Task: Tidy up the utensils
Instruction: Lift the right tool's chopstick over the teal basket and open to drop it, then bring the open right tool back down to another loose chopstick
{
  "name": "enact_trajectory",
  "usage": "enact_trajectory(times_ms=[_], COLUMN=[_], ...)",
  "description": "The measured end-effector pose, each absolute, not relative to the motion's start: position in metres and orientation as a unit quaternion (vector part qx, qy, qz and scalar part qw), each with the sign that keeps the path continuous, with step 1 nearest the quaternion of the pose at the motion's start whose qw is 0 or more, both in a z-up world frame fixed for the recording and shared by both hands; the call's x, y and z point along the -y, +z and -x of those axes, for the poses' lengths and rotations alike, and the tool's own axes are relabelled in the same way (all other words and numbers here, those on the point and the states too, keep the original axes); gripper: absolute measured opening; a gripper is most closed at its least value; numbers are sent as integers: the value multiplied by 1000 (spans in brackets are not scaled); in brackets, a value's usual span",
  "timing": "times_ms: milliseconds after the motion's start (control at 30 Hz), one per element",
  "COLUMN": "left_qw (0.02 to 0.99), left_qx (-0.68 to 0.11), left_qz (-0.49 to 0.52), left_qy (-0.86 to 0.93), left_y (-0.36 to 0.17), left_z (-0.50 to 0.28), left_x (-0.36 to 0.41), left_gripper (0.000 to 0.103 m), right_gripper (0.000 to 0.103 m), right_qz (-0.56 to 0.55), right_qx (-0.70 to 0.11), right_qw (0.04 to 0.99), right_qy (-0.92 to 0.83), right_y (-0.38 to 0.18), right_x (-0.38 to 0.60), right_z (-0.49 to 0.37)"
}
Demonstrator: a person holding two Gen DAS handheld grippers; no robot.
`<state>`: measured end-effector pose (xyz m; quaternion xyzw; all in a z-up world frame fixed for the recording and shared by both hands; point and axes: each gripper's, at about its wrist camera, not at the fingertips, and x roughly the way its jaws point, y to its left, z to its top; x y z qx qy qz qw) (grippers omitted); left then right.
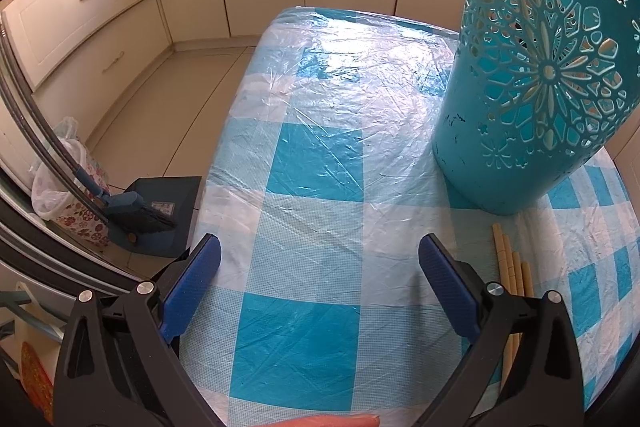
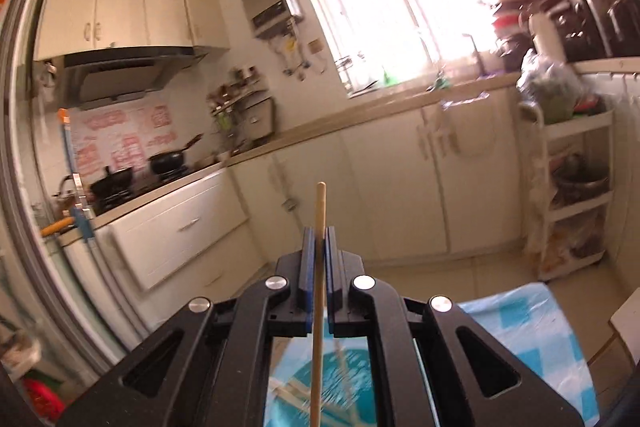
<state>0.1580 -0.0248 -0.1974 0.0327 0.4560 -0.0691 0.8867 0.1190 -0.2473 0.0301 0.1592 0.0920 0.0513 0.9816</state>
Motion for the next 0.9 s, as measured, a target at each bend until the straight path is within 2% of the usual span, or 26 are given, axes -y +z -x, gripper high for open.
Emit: enact_trajectory(times_ms=[233, 633, 733, 800, 900], left_qw=[886, 886, 886, 886, 886], left_qx=[-456, -457, -457, -457, -457], left_qz=[-29, -31, -32, -31, -31], left_qy=[-71, -68, -68, -68, -68], left_y=[-198, -198, -198, -198, -198], left_z=[-159, -159, -159, -159, -159], left_x=[24, 24, 24, 24, 24], left_gripper=[95, 95, 95, 95, 95], right_gripper=[6, 7, 15, 30, 36], right_qz=[-147, -112, -109, -110, -112], right_qx=[-108, -152, -149, -138, -120], right_qw=[983, 982, 983, 984, 986], right_qy=[-7, 7, 10, 9, 10], right_y=[-10, -38, -34, -28, -17], right_x=[244, 239, 239, 242, 247], right_z=[-136, -119, -105, -90, -63])
